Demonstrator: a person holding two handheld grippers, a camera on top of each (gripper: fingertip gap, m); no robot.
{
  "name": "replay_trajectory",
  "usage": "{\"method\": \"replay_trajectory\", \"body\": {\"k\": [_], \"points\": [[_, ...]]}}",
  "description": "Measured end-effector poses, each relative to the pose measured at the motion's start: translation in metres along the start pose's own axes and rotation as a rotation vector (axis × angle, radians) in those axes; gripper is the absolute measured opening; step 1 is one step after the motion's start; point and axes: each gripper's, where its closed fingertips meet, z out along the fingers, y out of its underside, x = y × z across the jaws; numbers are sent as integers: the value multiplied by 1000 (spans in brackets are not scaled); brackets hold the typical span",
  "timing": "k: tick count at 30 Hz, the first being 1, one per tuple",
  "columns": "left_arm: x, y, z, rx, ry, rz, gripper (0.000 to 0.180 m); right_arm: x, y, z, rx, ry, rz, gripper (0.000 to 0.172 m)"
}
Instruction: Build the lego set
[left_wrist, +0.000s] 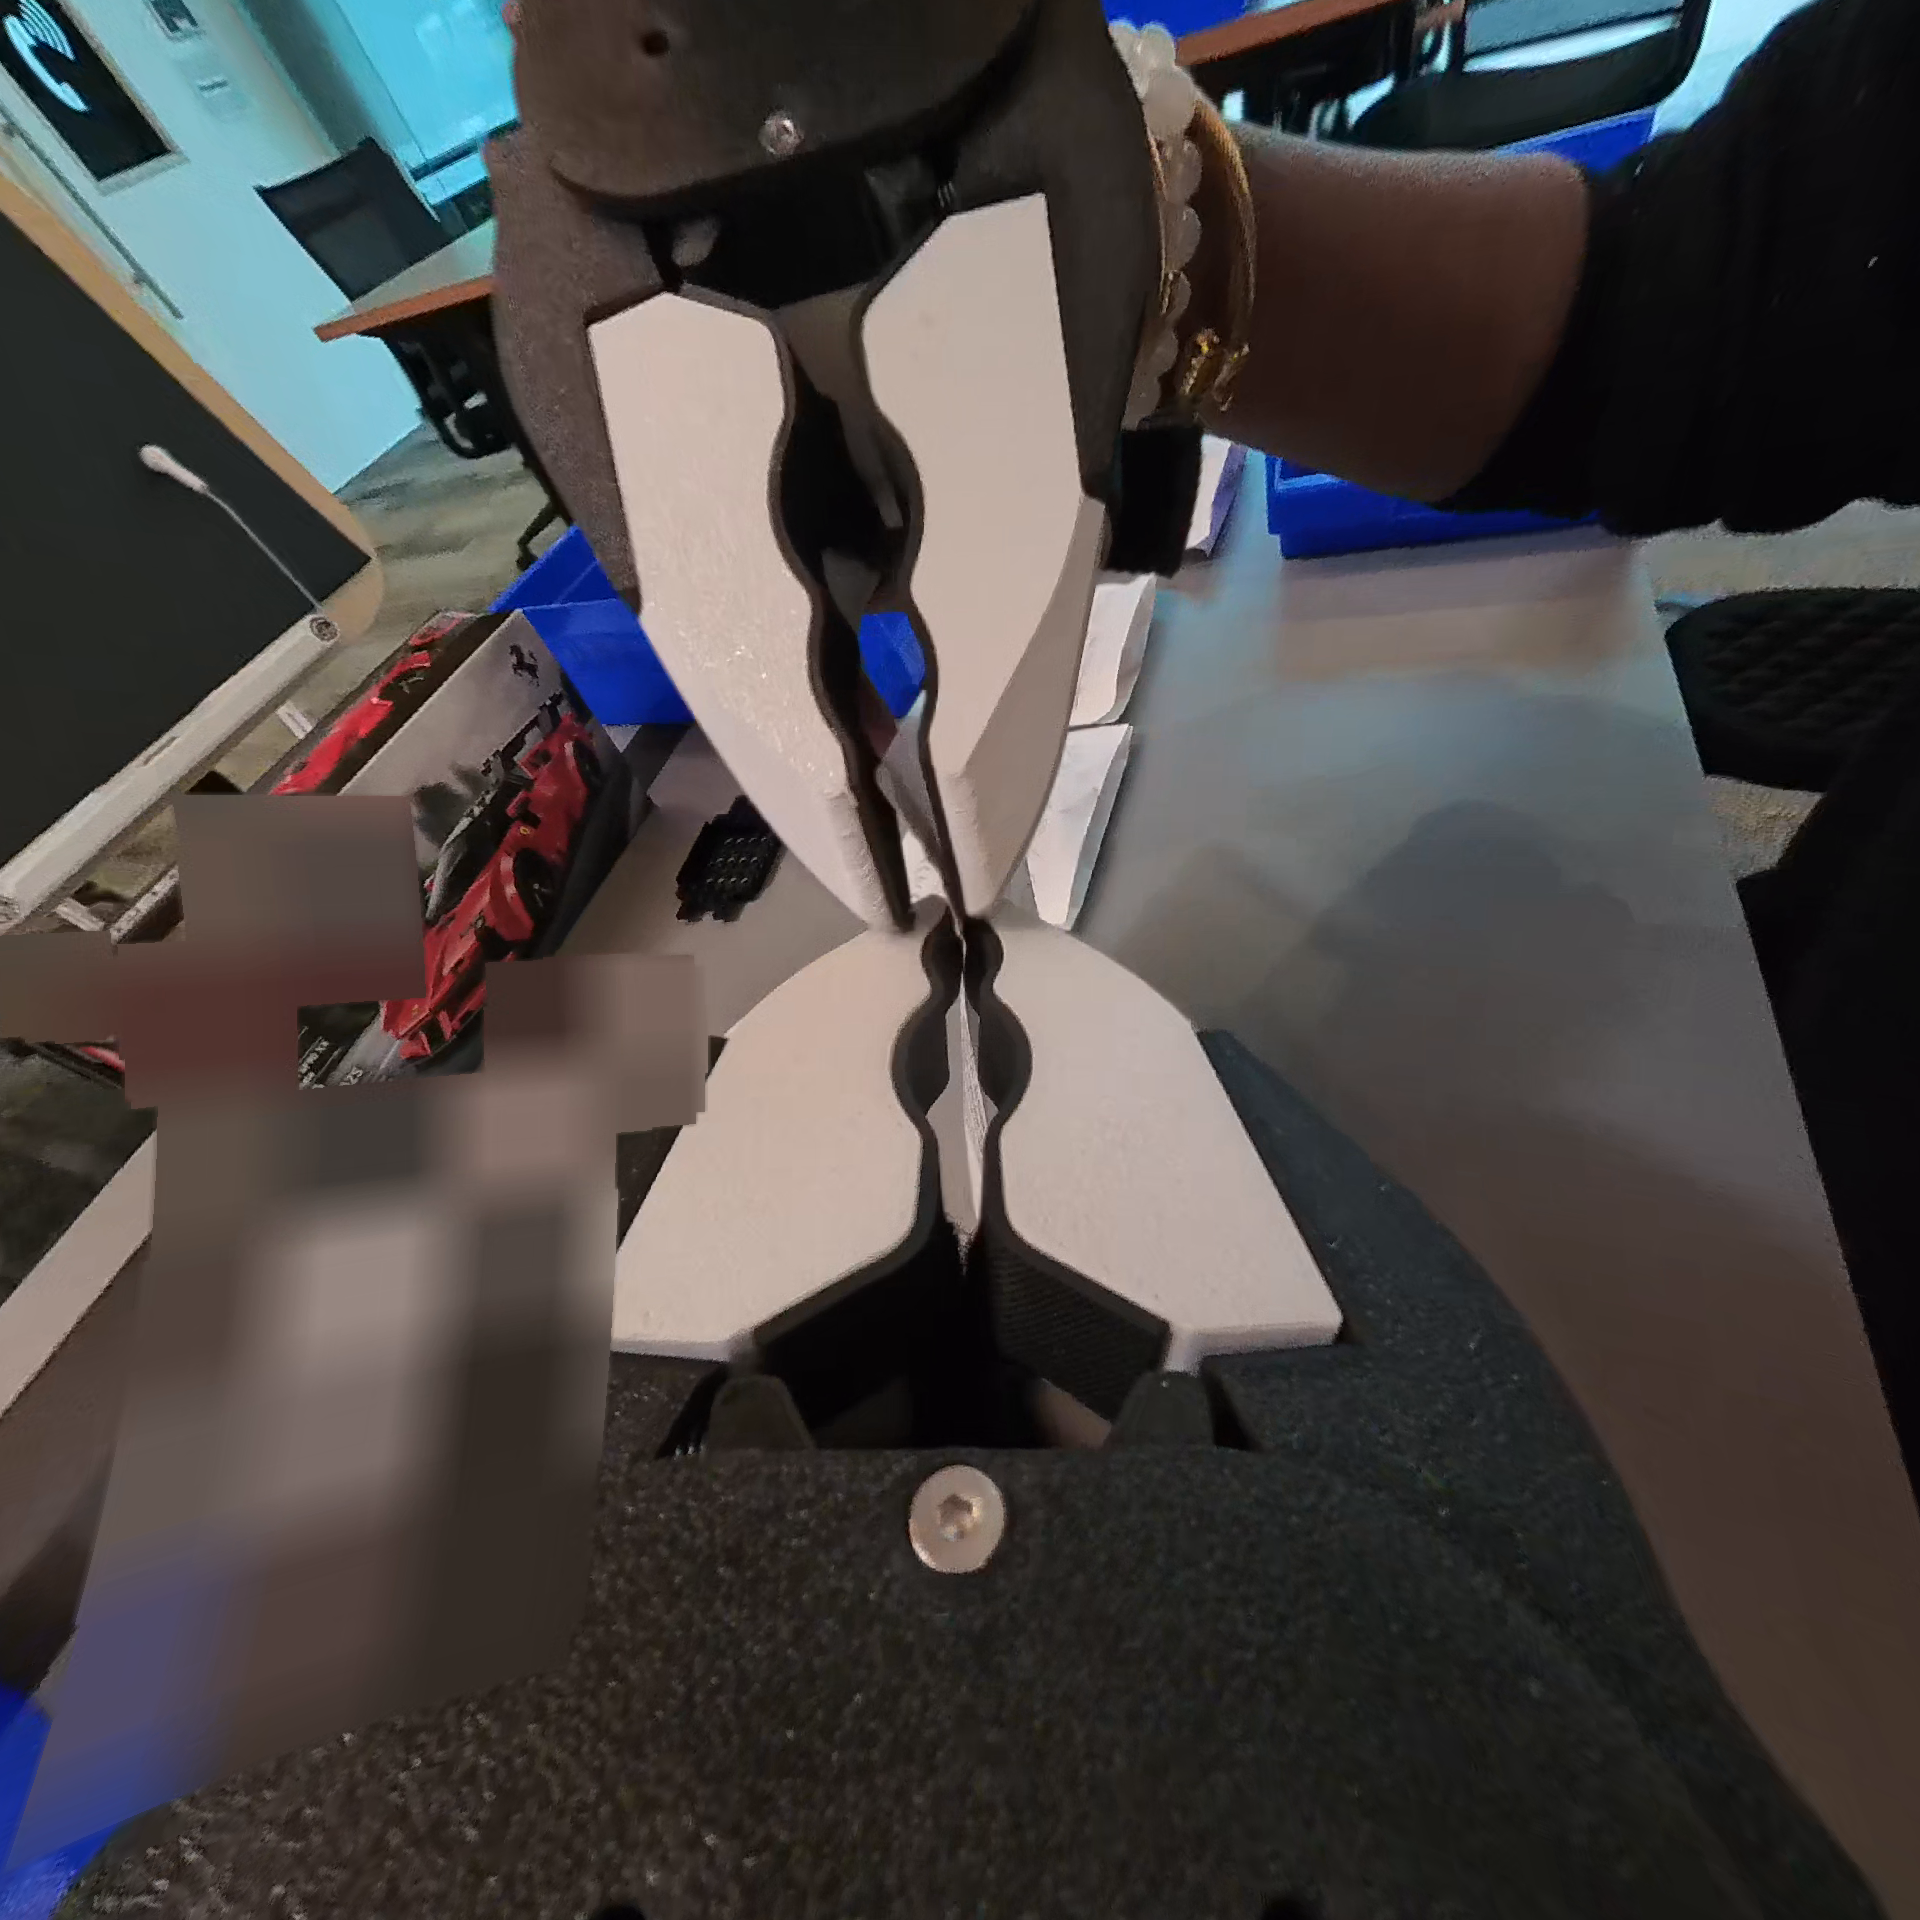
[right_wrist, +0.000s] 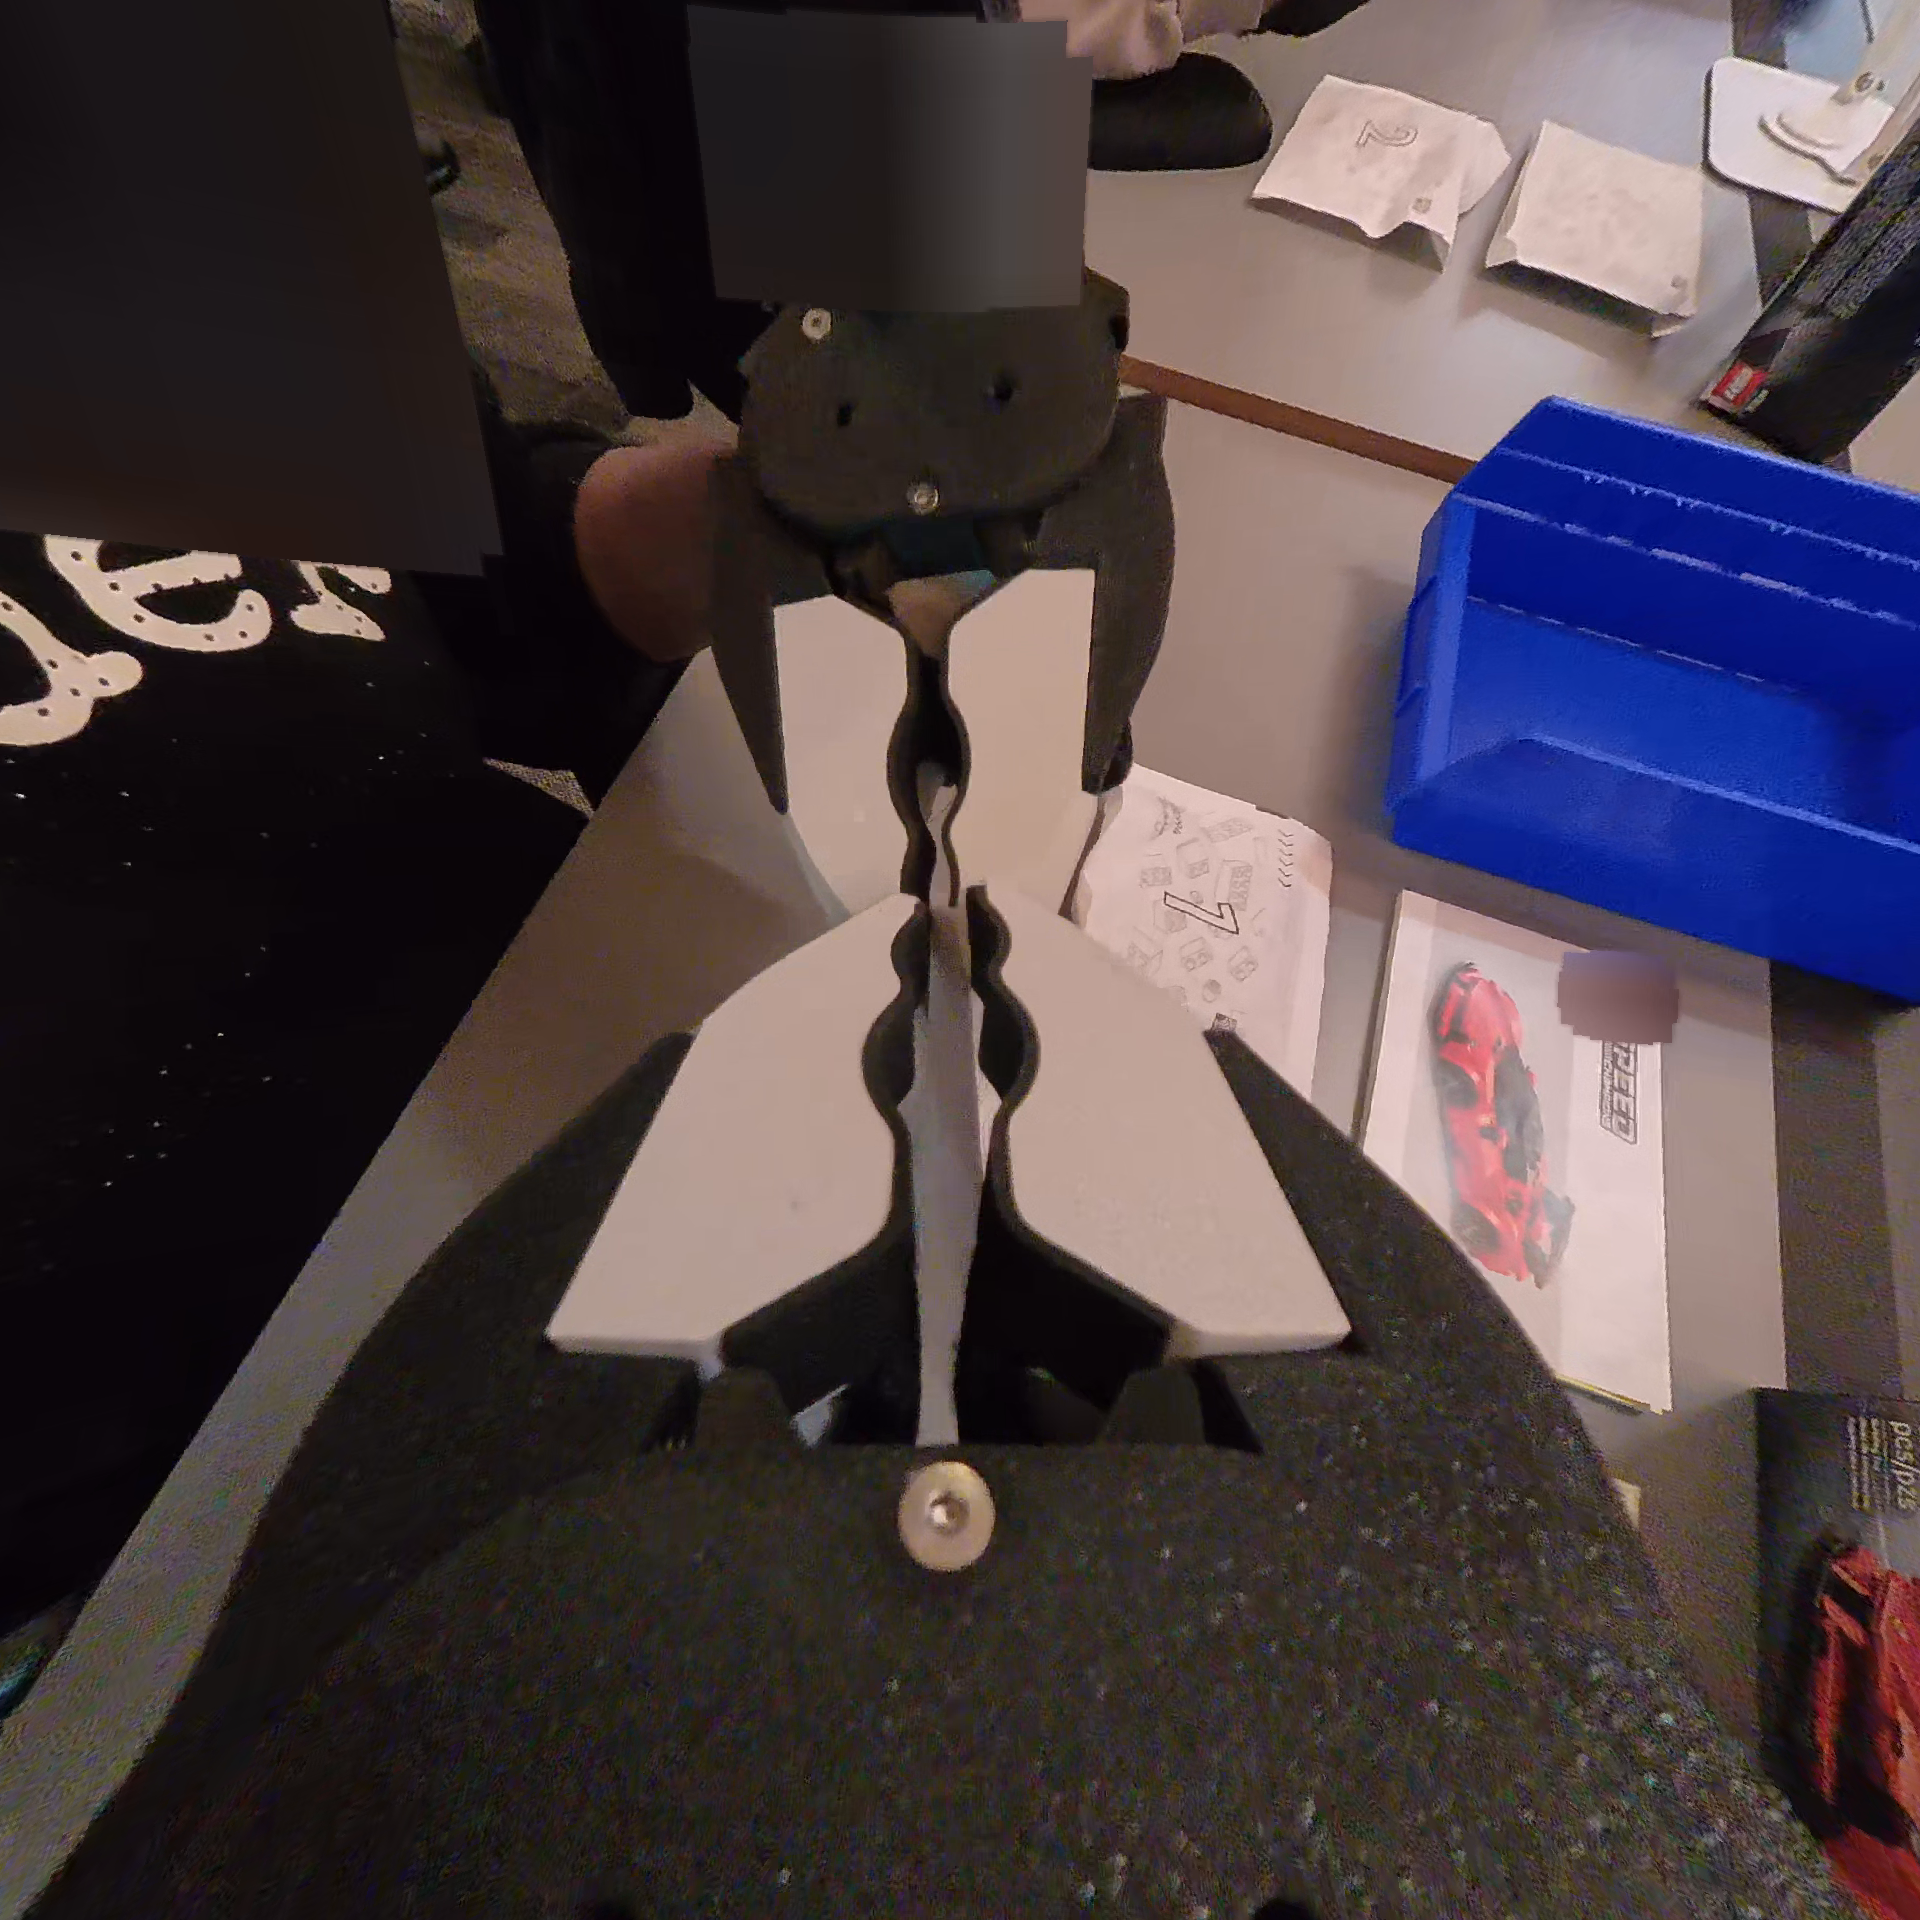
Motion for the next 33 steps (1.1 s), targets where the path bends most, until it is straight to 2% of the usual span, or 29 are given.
{"method": "replay_trajectory", "body": {"k": [6,11,14,18,26,28,33], "points": [[-7,0,0,-39,-83,39,0,4,-1,-2,-40,62,13,0],[-21,0,-2,-95,-299,137,0,14,-2,-6,9,188,149,0],[-27,-1,0,-116,-382,170,0,18,1,-10,43,253,216,0],[-35,5,4,-213,-500,275,0,26,10,-14,14,382,265,0],[-28,13,15,-262,-512,387,0,23,29,-17,13,477,337,0],[-20,12,20,-262,-489,436,0,31,41,-22,-40,552,336,0],[-12,11,21,-220,-432,430,0,22,42,-22,-48,502,316,2]]}}
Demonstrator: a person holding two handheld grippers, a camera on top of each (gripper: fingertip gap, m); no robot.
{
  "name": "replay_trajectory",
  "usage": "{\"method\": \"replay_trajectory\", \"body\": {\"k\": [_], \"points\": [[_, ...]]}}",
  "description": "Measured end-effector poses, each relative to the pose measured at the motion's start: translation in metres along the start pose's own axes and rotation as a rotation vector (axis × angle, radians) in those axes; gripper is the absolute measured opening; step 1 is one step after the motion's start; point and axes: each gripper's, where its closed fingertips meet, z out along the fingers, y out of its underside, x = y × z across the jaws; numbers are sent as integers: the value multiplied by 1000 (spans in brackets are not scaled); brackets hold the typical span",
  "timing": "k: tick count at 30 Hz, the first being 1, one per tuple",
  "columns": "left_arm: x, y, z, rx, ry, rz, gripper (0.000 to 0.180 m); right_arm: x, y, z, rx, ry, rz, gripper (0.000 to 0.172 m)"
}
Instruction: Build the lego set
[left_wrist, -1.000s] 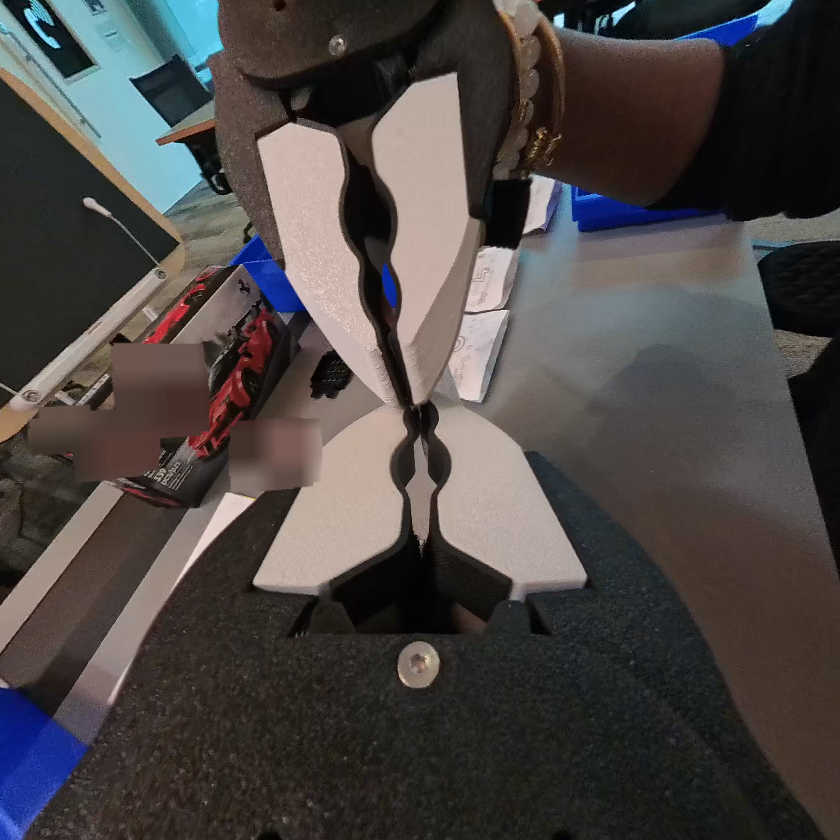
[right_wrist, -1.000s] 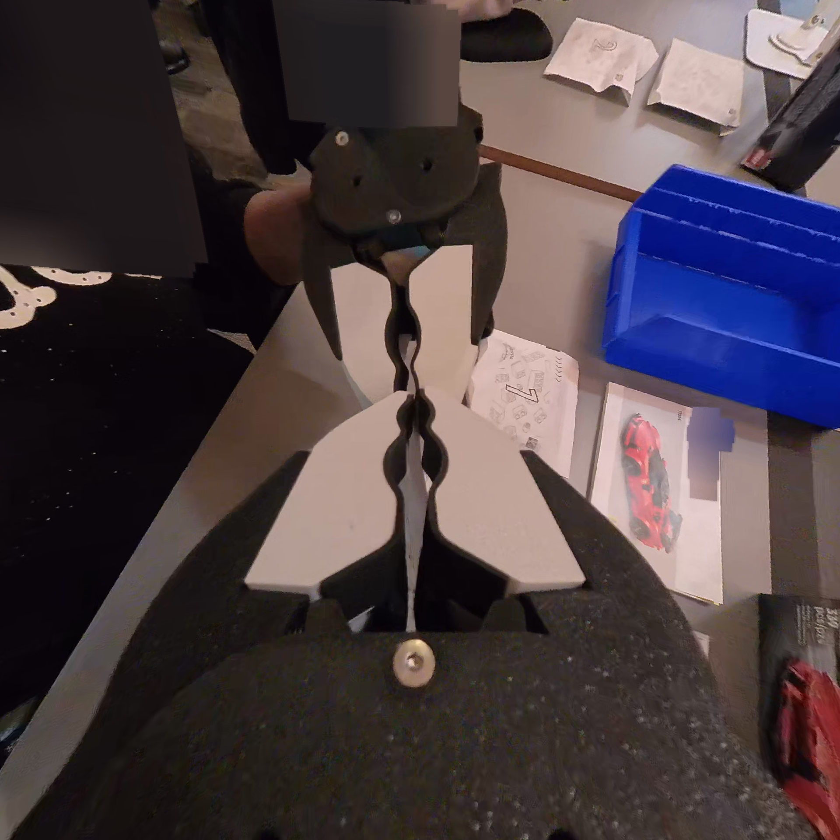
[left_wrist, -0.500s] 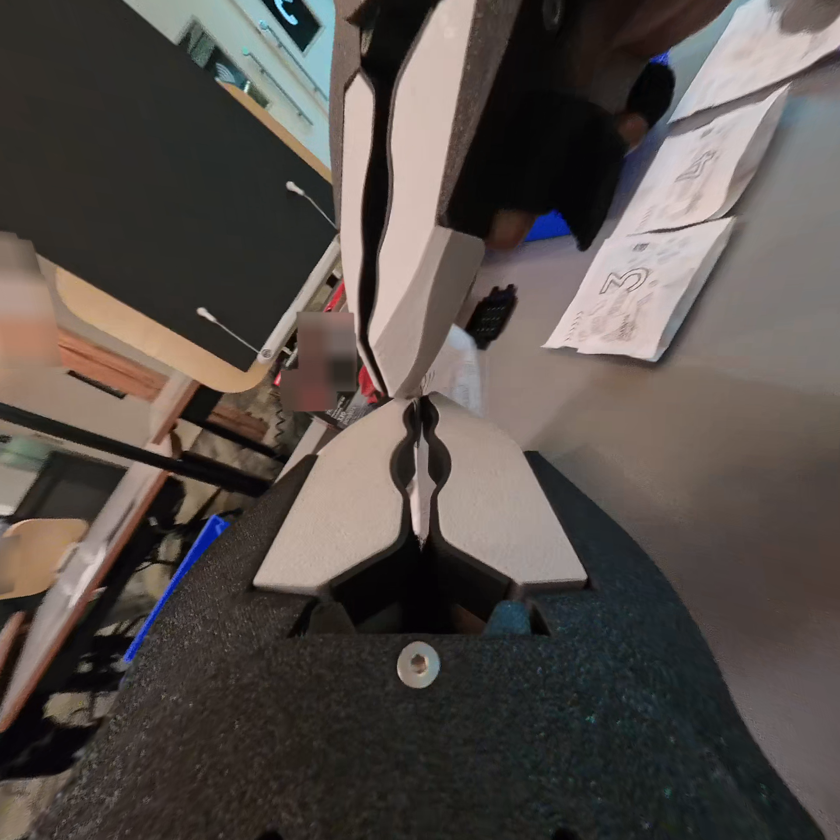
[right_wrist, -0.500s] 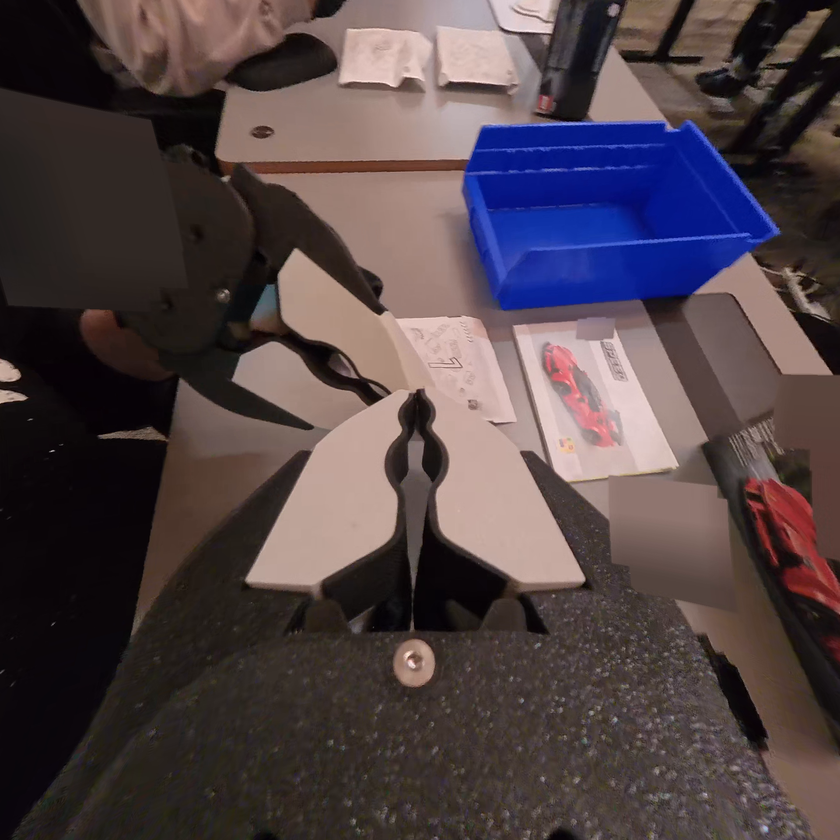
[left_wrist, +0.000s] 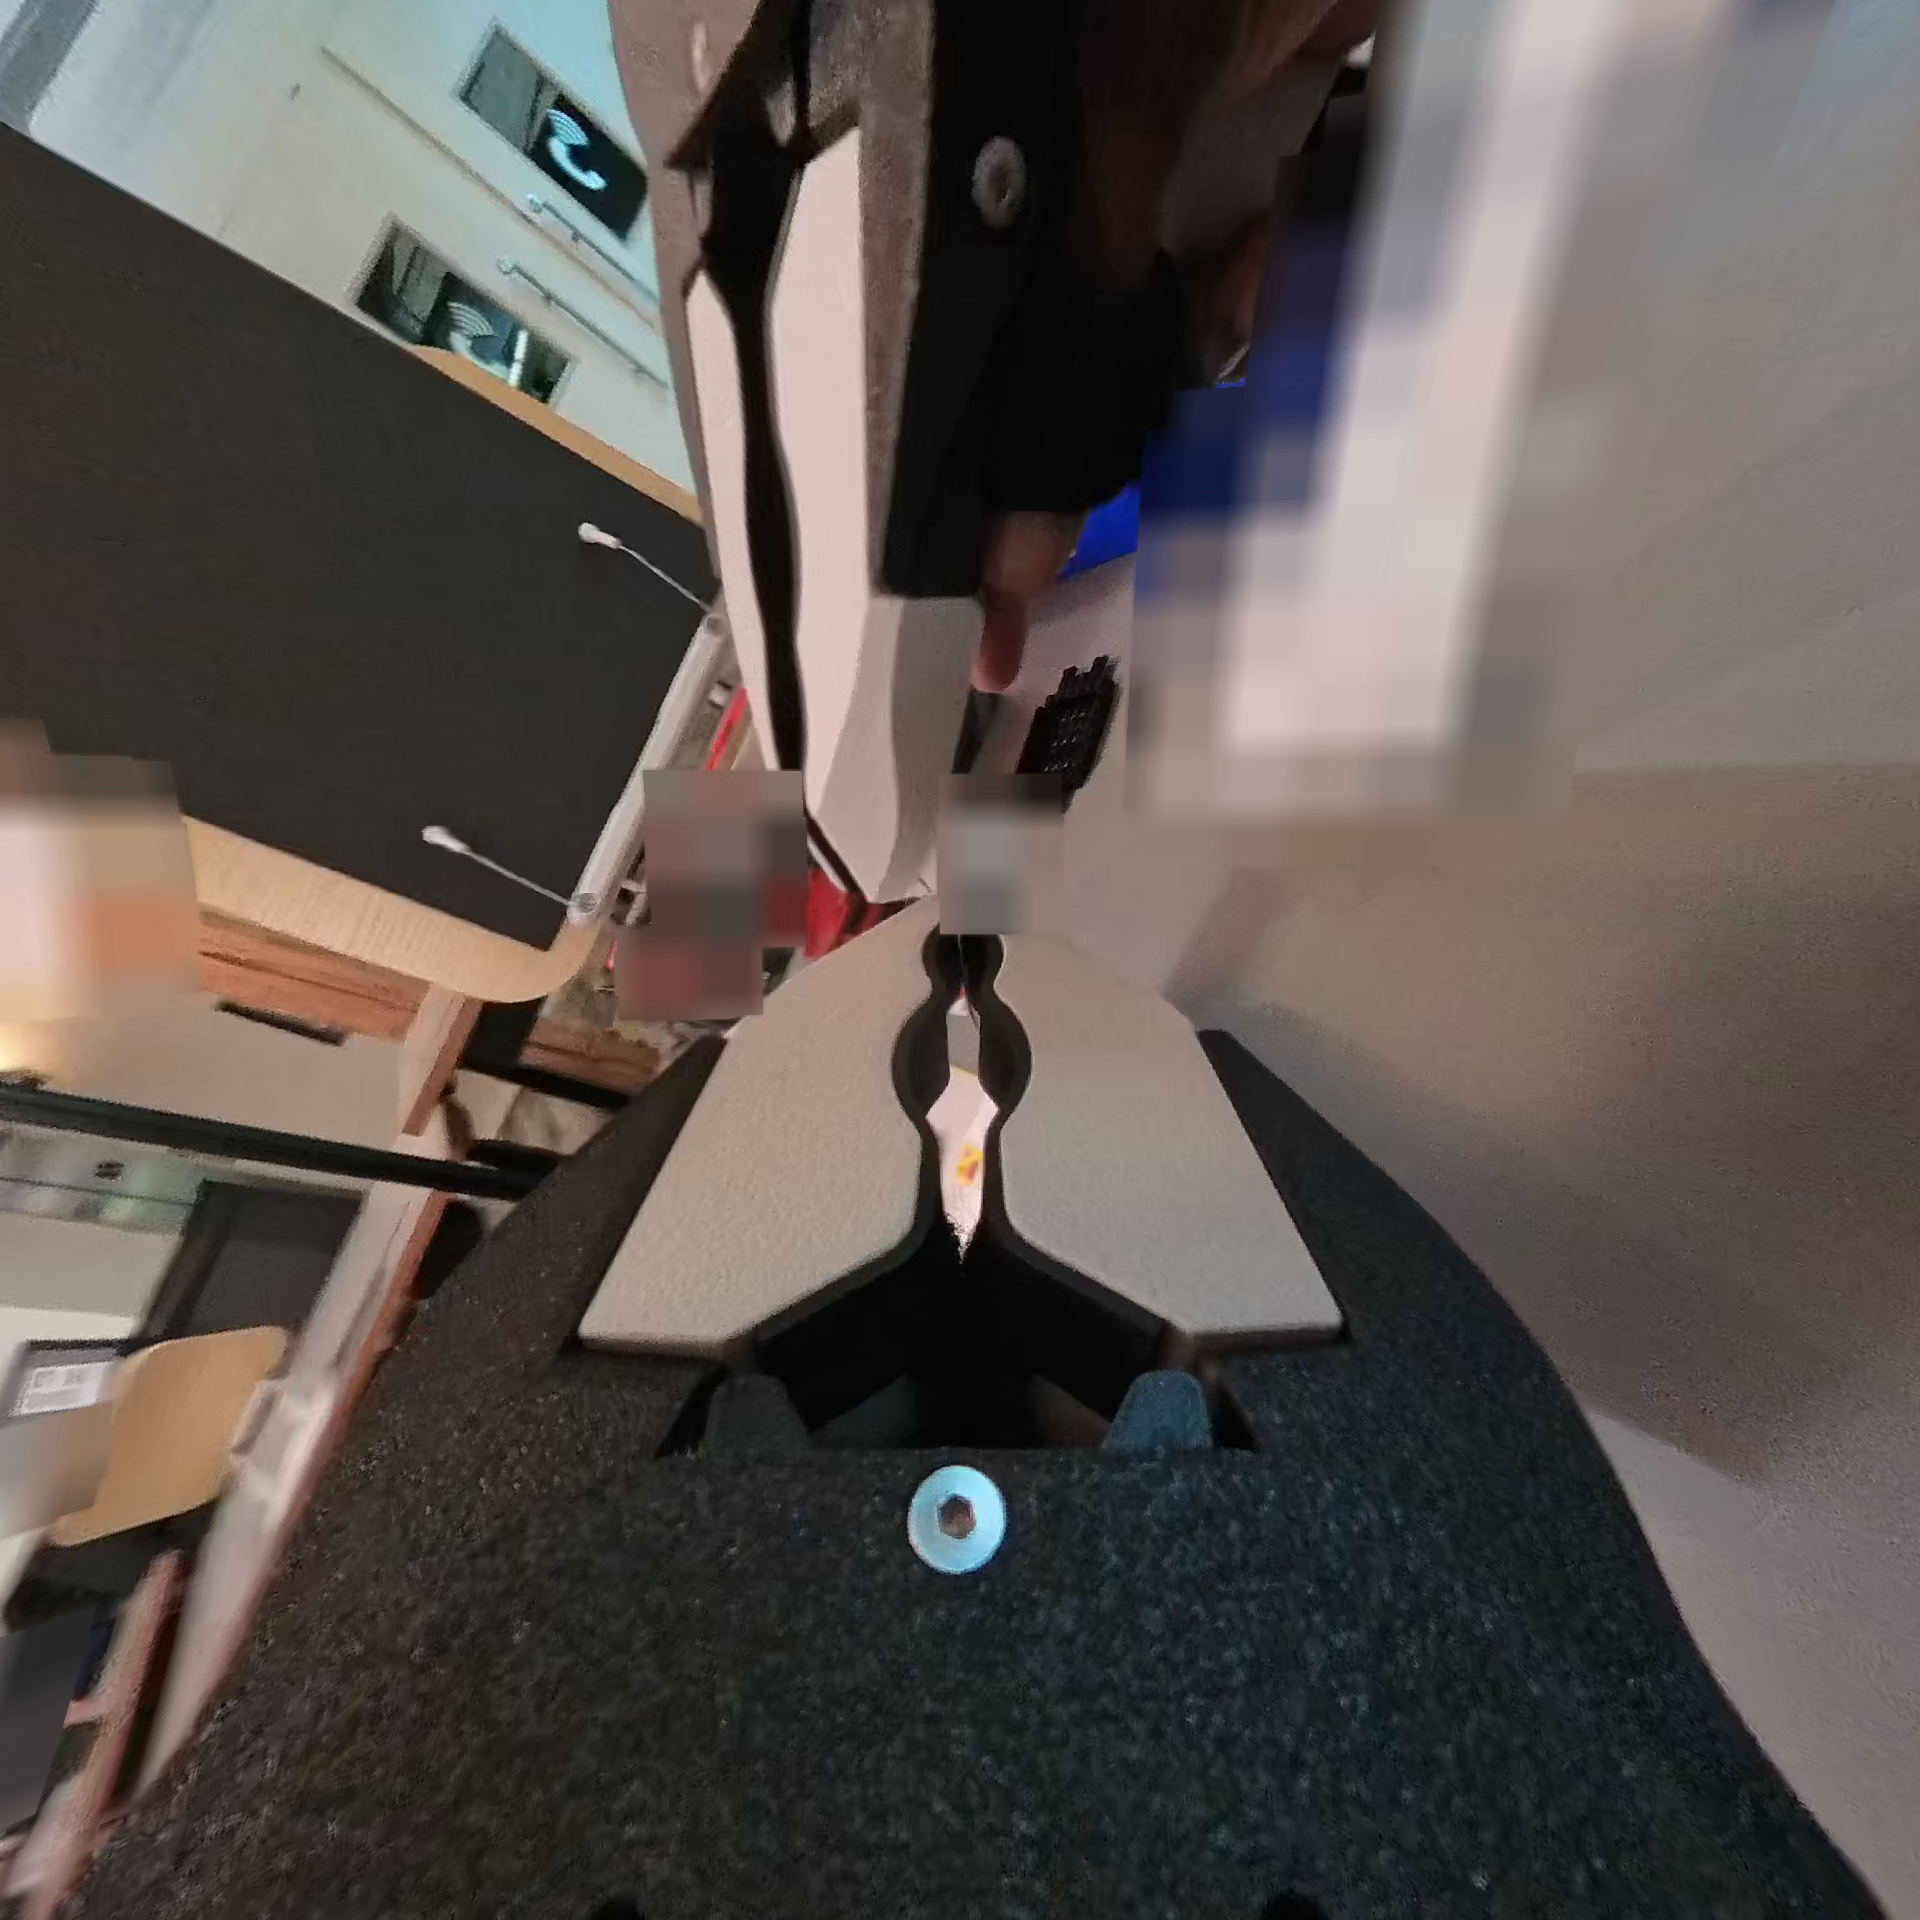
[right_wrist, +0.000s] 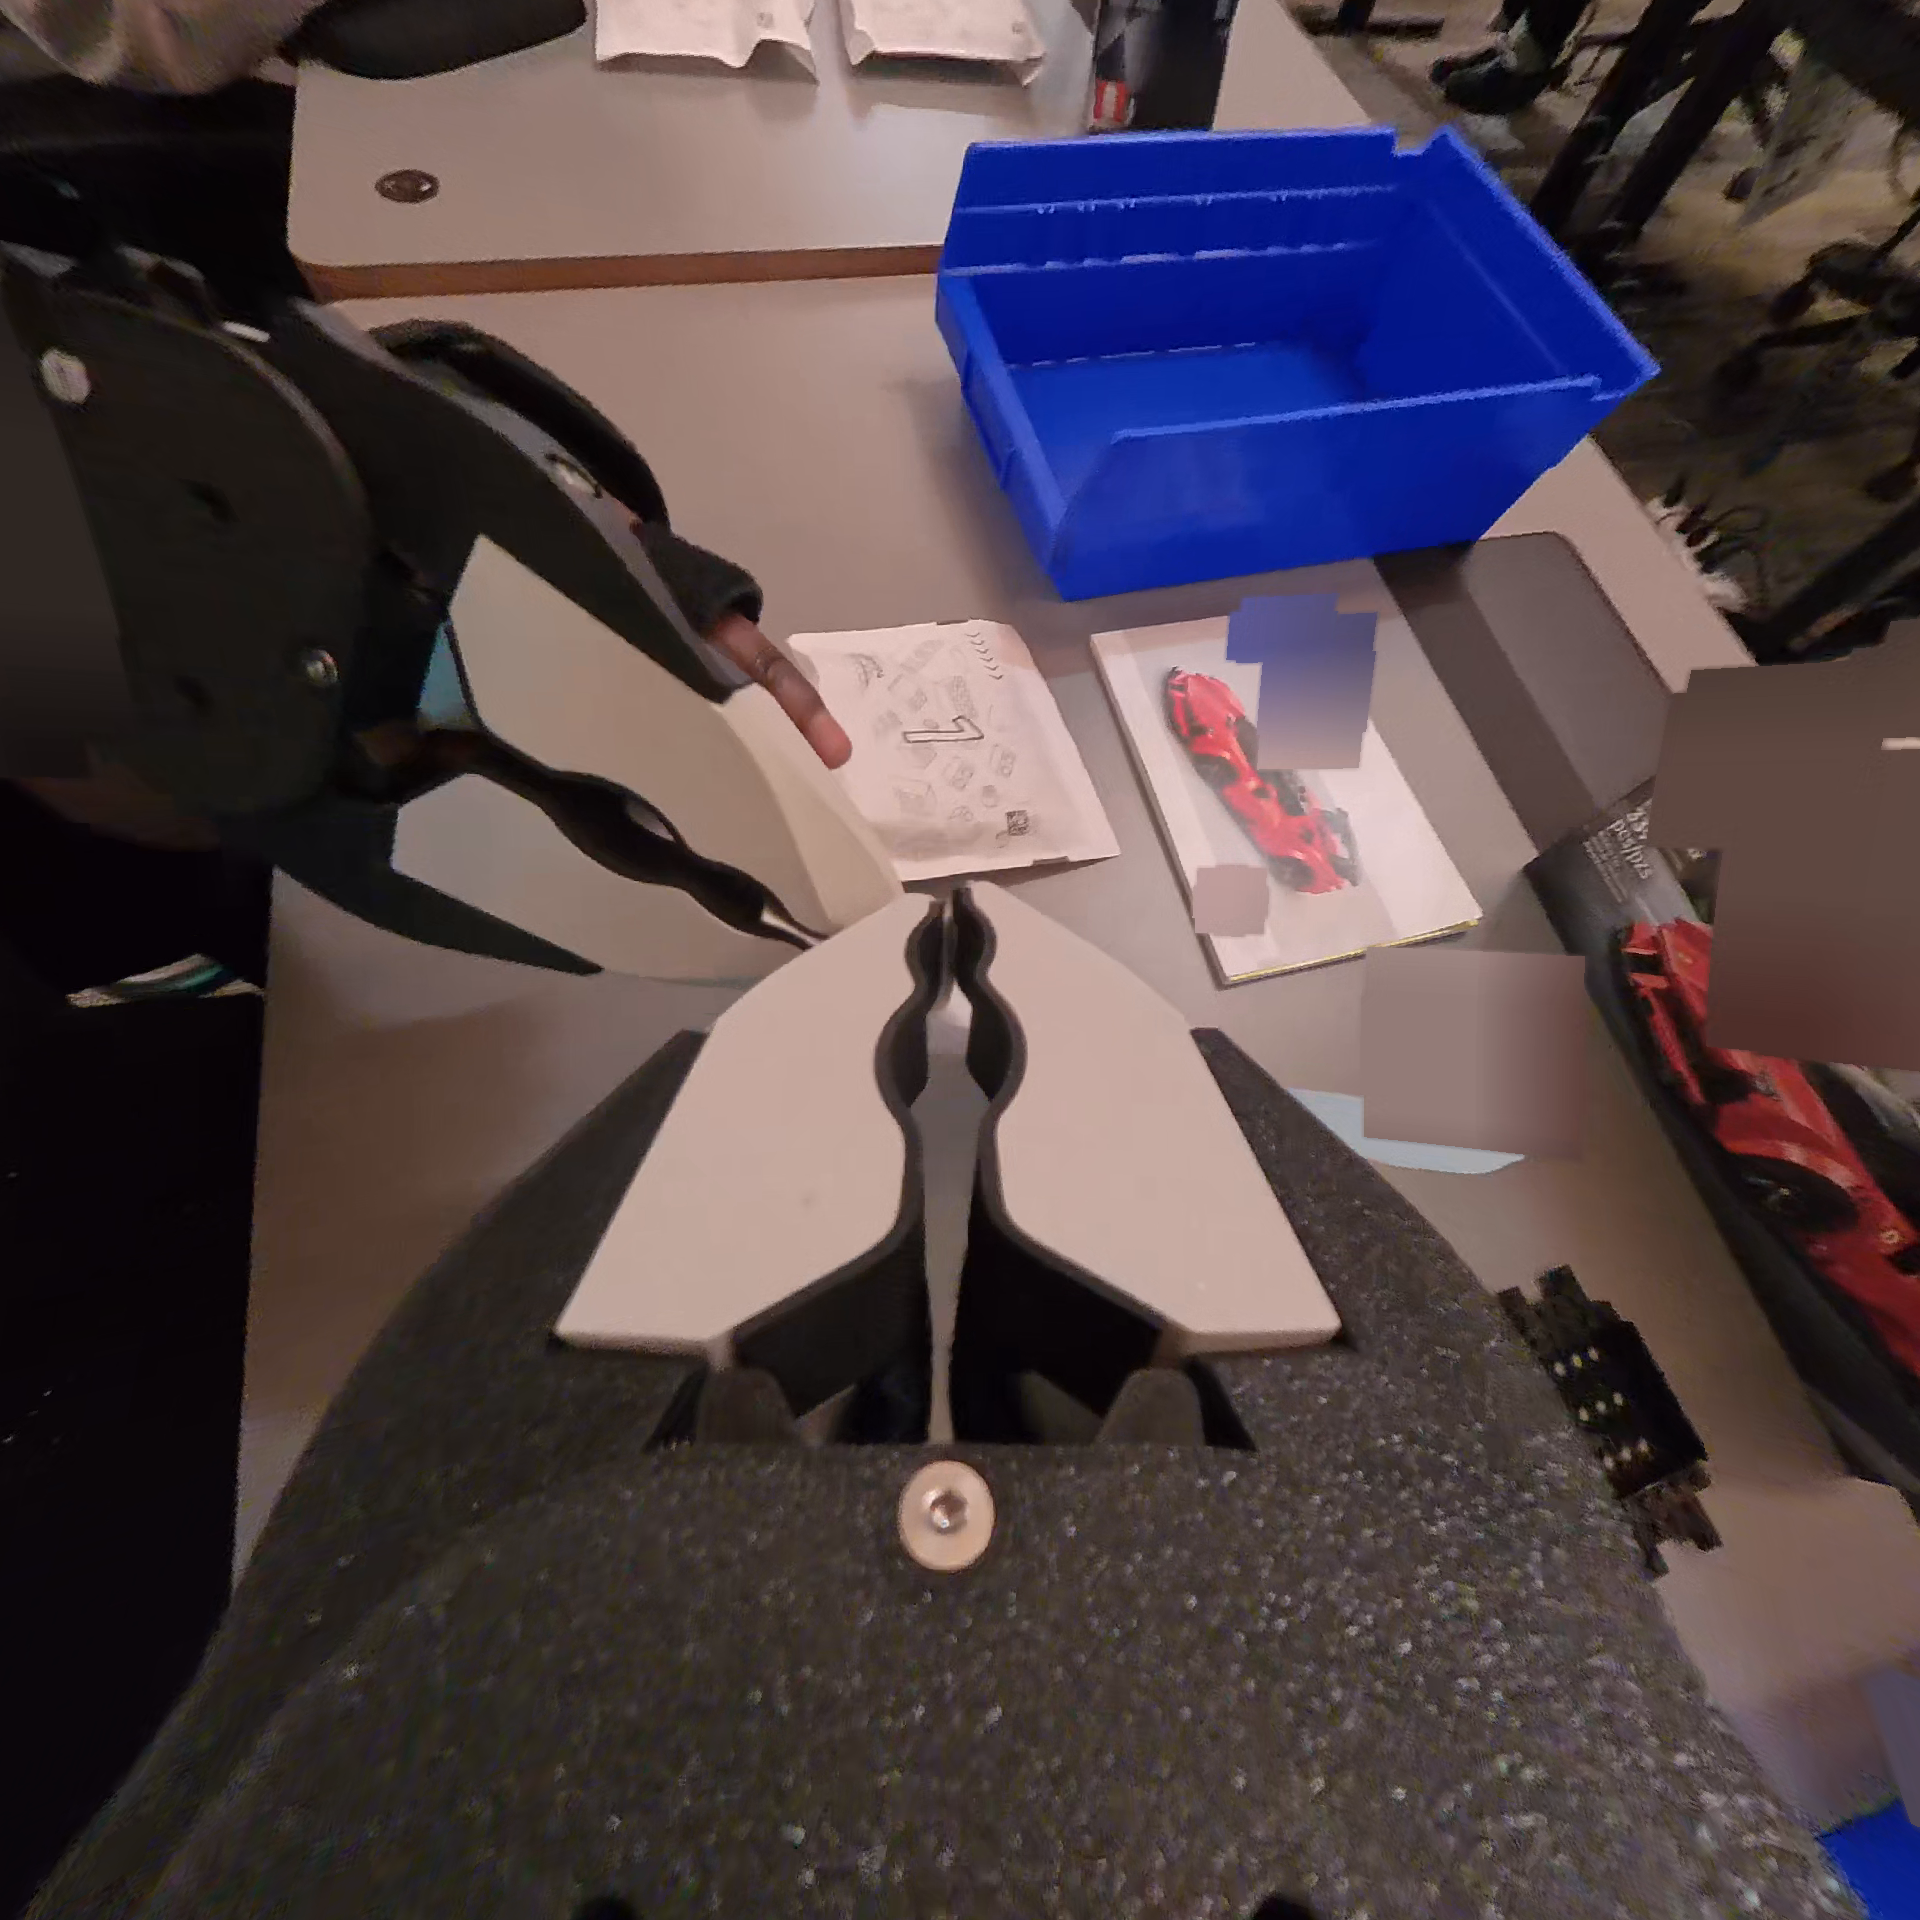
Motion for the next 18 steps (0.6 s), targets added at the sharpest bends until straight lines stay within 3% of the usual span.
{"method": "replay_trajectory", "body": {"k": [3,7,11,12,14,18], "points": [[-2,2,-3,35,41,-91,0,9,-5,-9,33,-14,-7,37],[1,1,-5,58,80,-102,0,-1,1,-13,4,-104,-210,44],[-2,6,-5,35,70,-105,0,-17,17,-8,-122,-164,-379,54],[-2,7,-5,36,73,-111,0,-18,16,-8,-120,-156,-405,54],[-2,6,-7,53,82,-123,0,-11,6,-5,-54,-70,-479,33],[-2,5,-7,53,94,-115,0,-8,5,1,-64,-34,-568,14]]}}
